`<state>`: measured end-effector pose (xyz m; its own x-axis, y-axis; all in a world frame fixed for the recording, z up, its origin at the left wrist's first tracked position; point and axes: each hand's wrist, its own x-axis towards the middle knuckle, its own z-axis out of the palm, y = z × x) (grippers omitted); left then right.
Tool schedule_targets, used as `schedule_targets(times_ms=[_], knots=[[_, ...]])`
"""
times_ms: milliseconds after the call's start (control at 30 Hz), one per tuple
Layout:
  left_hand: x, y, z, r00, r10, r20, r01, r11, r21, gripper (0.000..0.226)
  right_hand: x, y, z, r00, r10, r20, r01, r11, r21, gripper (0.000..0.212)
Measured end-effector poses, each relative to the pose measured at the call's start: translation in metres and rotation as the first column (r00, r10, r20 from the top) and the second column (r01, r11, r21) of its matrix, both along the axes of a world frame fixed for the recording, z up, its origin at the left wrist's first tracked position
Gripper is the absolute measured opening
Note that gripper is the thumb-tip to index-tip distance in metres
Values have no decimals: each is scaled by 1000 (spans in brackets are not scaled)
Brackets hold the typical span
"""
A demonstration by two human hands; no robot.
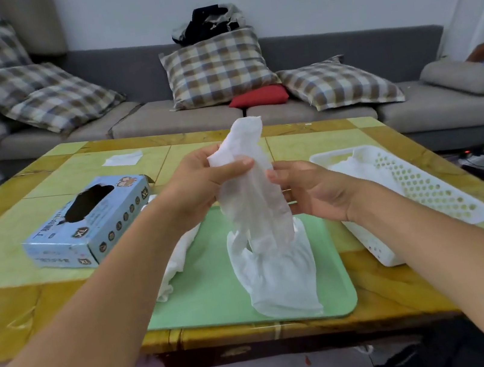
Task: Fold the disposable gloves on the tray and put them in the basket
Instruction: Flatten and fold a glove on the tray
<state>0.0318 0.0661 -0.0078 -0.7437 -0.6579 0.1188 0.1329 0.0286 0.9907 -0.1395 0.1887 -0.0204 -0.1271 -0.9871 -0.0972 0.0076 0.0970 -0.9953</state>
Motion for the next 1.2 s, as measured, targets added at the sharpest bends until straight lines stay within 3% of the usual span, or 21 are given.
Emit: schedule_targets(times_ms=[133,267,467,633,700,767,833,933,1033,1133,1200], knots=[[-7,11,-2,997,-52,48,57,993,-106,50,4,6,7,987,-148,55,154,980,-128,48],[-3,8,1,994,-96,56,97,995,-3,52,4,15,14,984,-176,28,178,981,-73,51],[-3,1,-11,923,-205,325,149,971,189,53,-2,13,-4,987,-154,34,152,986,69,34],[-22,-7,-34,872,-41,488,8,997,71,20,-13,2,-24,974,-218,-57,225,949,220,31],[-31,-7,-35,921,87,379,-78,996,-40,17,-13,-1,-19,944,-316,-100,326,938,114,25],[-36,-3,-19,967,218,133,-196,967,-161,11,-14,-1,0,886,-438,-154,408,893,-190,13],[-36,3,5,969,226,-103,-246,932,-267,5,-15,4,24,842,-491,-224,335,800,-497,10],[-30,6,17,962,168,-217,-248,873,-420,16,-15,15,31,785,-512,-350,200,744,-638,12],[-22,1,-15,989,149,-2,-129,851,-509,25,-17,13,-1,702,-463,-542,158,842,-515,24],[-12,-3,-51,955,64,291,116,820,-561,25,-21,13,-36,698,-172,-695,67,982,-176,20],[-7,-5,-63,897,-19,441,286,785,-549,24,-22,18,-49,663,58,-746,-25,998,56,22]])
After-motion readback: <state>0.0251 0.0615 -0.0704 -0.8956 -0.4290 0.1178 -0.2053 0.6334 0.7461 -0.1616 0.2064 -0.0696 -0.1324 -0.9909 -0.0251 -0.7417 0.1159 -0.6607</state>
